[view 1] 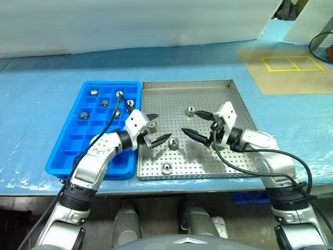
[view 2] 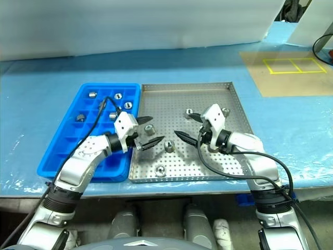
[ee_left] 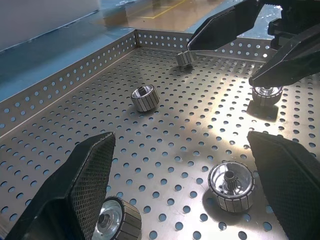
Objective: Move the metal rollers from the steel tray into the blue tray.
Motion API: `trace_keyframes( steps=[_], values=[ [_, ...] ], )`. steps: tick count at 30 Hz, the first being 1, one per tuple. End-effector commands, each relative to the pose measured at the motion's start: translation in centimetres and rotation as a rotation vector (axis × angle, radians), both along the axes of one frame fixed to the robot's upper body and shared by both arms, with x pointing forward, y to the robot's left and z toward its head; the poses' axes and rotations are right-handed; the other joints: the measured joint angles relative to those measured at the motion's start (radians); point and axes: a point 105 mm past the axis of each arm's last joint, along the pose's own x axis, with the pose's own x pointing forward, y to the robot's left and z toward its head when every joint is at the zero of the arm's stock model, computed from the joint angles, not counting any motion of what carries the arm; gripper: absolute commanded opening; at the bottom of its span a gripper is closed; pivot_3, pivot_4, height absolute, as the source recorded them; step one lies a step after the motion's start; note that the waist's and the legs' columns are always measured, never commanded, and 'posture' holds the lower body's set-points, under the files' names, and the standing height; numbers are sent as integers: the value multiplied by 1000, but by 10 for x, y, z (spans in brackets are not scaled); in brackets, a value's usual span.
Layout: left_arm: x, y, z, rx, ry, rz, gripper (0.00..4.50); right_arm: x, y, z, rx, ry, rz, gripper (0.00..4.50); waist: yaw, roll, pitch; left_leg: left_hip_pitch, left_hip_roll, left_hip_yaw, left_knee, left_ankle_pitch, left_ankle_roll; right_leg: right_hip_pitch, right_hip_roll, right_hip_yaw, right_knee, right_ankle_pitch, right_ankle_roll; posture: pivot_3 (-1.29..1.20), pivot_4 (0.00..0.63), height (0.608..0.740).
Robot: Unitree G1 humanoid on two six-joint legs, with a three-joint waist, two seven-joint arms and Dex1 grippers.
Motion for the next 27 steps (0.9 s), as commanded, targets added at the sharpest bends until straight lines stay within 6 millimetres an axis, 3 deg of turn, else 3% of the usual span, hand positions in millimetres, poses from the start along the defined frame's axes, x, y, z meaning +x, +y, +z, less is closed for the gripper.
trace_keyframes(
  steps=[1, 10, 17, 27],
  values=[
    [8, -1, 15, 42, -12, 13, 4415, -2, 2, 11, 0, -41, 14, 4492, 0, 0, 0, 0, 0, 0, 0, 0, 0, 0, 0, 0, 0, 0, 0, -151, 150, 740],
    [27, 3, 32, 233, 69, 41, 4415, -2, 5, 8, -1, -30, 17, 4492, 1, 0, 0, 0, 0, 0, 0, 0, 0, 0, 0, 0, 0, 0, 0, -152, 150, 740],
    [39, -4, 19, 391, 138, 1, 4415, -3, 7, 6, 1, -24, 11, 4492, 0, 1, 0, 0, 0, 0, 0, 2, -3, 0, 0, 0, 0, 0, 0, -168, 150, 740],
    [69, 3, 1, 637, 99, 19, 4415, -5, 6, 6, 14, -24, -11, 4492, 1, 1, 0, -1, -1, 0, 0, 2, -4, 0, 0, 0, 0, 0, 0, -196, 150, 740]
  ],
)
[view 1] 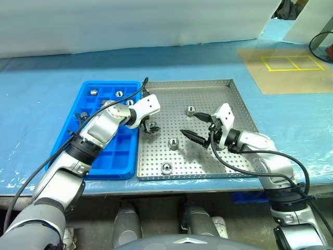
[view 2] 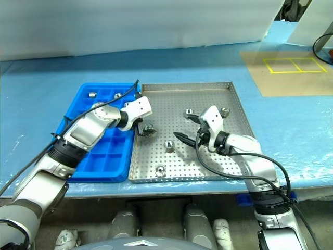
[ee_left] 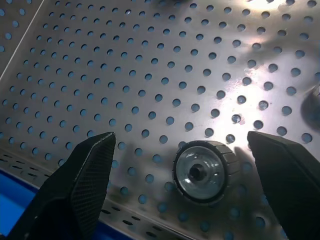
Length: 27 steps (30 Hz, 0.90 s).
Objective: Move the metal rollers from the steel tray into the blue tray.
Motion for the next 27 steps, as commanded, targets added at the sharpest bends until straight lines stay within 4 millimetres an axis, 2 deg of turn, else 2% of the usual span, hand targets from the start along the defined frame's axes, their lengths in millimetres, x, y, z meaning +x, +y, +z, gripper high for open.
trace_keyframes(
  steps=[1, 6, 9, 12, 20, 21, 27],
  values=[
    [5, -2, 1, 75, -33, -52, 4415, -5, 4, 13, 15, -53, 14, 4492, 0, 0, 0, 0, 0, 0, 0, 0, 0, 0, 0, 0, 0, 0, 0, -199, 150, 740],
    [-3, 2, -19, 170, 52, -109, 4415, -5, 3, 13, 16, -53, 6, 4492, -1, 0, 0, 1, 0, 0, 0, 0, 0, 1, 0, 0, 0, 0, 0, -204, 150, 740],
    [-3, 2, -23, 179, 71, -115, 4415, -5, 3, 13, 16, -53, 2, 4492, -2, 1, -1, 3, 0, 0, 0, 0, 0, 2, 0, 0, 0, 0, 0, -206, 150, 740],
    [-1, 3, -24, 185, 81, -108, 3851, -5, 2, 15, 16, -57, -4, 4500, -2, 2, -1, 3, 0, 0, 0, 0, 0, 3, 0, 0, 0, 0, 0, -208, 150, 740],
    [-7, 4, -28, 184, 139, -137, 1067, -4, 1, 15, 16, -62, -11, 4500, -3, 2, -1, 4, 0, 0, 0, 0, 0, 4, 0, 0, 0, 0, 0, -208, 150, 740],
    [-8, 4, -28, 177, 147, -139, 832, -4, 1, 15, 16, -62, -11, 4500, -2, 2, -1, 4, 0, 0, -1, 0, 0, 4, 0, 0, -1, 0, 0, -208, 150, 740],
    [-17, -14, -14, 21, 188, -141, 779, -4, 2, 13, 13, -60, -9, 4500, -1, 2, -1, 4, 0, 0, -1, 0, 0, 4, -1, 0, -1, 0, 0, -202, 150, 740]
  ],
)
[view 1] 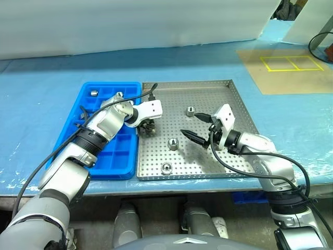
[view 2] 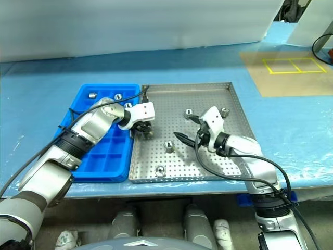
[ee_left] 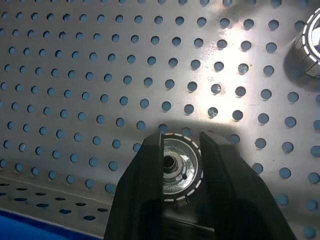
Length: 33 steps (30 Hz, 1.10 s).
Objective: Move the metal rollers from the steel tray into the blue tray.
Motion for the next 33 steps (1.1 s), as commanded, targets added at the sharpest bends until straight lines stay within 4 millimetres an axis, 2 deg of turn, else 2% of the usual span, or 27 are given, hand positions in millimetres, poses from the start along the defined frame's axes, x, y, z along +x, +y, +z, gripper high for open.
trace_keyframes(
  steps=[1, 3, 7, 11, 17, 23, 27, 33],
  values=[
    [-11, -7, -2, -52, 56, -21, 779, -2, 2, 13, 11, -56, 13, 4500, 1, 0, 0, 0, 0, 0, 0, 0, 0, 0, 0, 0, 0, 0, 0, -202, 150, 740],
    [-15, -10, 3, -77, 63, -38, 779, -1, 3, 12, 7, -55, 17, 4500, 1, 0, 0, -1, 0, 0, 0, 0, 0, -1, 0, 0, -1, 0, 0, -198, 150, 740],
    [-12, -17, 20, -149, 38, -22, 2106, -1, 4, 11, 4, -53, 21, 4500, 1, 1, 1, -3, 0, 0, -1, 0, 0, -3, 0, 0, -1, 0, 0, -196, 150, 740],
    [-8, -19, 28, -166, 7, -1, 3425, -1, 5, 9, 3, -50, 24, 4500, 0, 1, 2, -4, 0, 0, -1, 0, 0, -3, 0, 0, -1, 0, 0, -197, 150, 740],
    [-17, -20, 33, -177, 37, -37, 3425, -2, 5, 6, -3, -46, 23, 4500, 0, 3, 3, -4, 0, 0, -2, 0, 0, -3, 0, -1, -3, 0, 0, -201, 150, 740],
    [-25, -8, 27, -105, 68, -71, 3425, -2, 5, 4, -6, -43, 21, 4500, -2, 4, 4, -4, 0, 0, -5, 0, 0, -4, 0, -1, -3, 0, 0, -201, 150, 740],
    [-24, 5, 21, -6, 45, -75, 3425, -2, 5, 3, -9, -40, 21, 4500, -2, 5, 4, -4, 0, 0, -5, 0, 0, -4, 0, -1, -3, 0, 0, -197, 150, 740],
    [-27, 15, 11, 125, 41, -131, 3425, -2, 6, 3, -6, -41, 22, 4500, -2, 5, 5, -4, 0, 0, -6, 0, -1, -4, 0, -1, -4, 0, 0, -198, 150, 740]
  ],
)
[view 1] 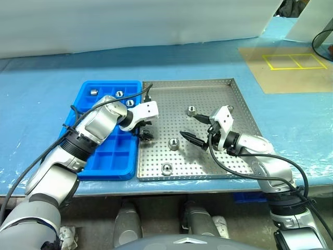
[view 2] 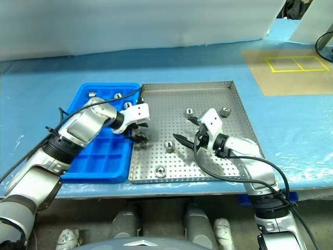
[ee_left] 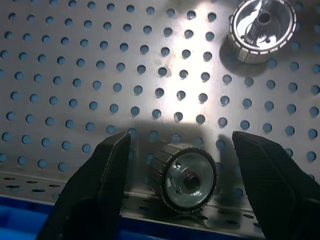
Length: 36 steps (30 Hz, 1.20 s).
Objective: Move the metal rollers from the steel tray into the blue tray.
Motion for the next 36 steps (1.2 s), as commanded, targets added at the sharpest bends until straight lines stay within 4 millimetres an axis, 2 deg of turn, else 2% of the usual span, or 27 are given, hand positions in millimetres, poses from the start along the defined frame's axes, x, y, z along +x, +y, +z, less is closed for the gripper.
trace_keyframes(
  steps=[1, 12, 15, 17, 19, 25, 28, 32, 36],
  values=[
    [0, 1, 3, 81, -47, -70, 3425, -1, 4, 7, 10, -34, 12, 4500, 0, 0, 0, 0, 0, 0, 0, 0, 0, 0, 0, 0, 0, 0, 0, -198, 150, 740],
    [2, 9, -8, 244, 4, -213, 3425, 0, 8, 6, 22, -41, 6, 4500, -4, 0, 0, 1, 0, 0, -1, 1, -1, 0, 0, 0, 1, 0, 0, -212, 150, 740],
    [4, 6, -7, 229, 28, -223, 2844, 0, 6, 7, 23, -48, -6, 4500, -4, 0, 0, 2, 0, 0, -1, 1, -2, 0, 1, 0, 1, 0, 0, -220, 150, 740],
    [4, 8, -7, 244, 43, -237, 2150, 0, 5, 8, 24, -51, -11, 4500, -4, 0, 0, 2, 0, 0, -1, 1, -2, 0, 1, 1, 1, 0, 0, -226, 150, 740],
    [6, 10, -9, 254, 47, -239, 1662, 0, 5, 8, 24, -53, -14, 4500, -5, 0, 0, 2, 0, 0, -1, 1, -2, 0, 1, 1, 1, 0, 0, -230, 150, 740],
    [5, 12, -10, 257, 48, -243, 1657, -1, 3, 7, 20, -51, -22, 4500, -7, 0, 0, 4, 0, 2, -2, 1, -2, 0, 2, 3, 1, 0, 0, -232, 150, 740],
    [7, -2, 0, 131, 30, -197, 1657, 0, 4, 7, 21, -50, -19, 4500, -5, 0, 0, 4, 0, 3, -2, 1, -2, 0, 1, 3, 2, 0, 0, -232, 150, 740],
    [5, -26, 27, -139, 23, -95, 1657, 2, 7, 6, 19, -49, -2, 4500, 1, 0, 0, 3, 0, 3, -2, 1, -1, 0, 1, 4, 2, 0, 0, -184, 150, 740],
    [16, -30, 57, -381, -93, 118, 1657, 6, 13, 5, 18, -44, 31, 4500, 6, 0, 0, 2, 0, 3, -2, 1, -1, 0, 1, 3, 1, 0, 0, -132, 150, 740]
  ],
)
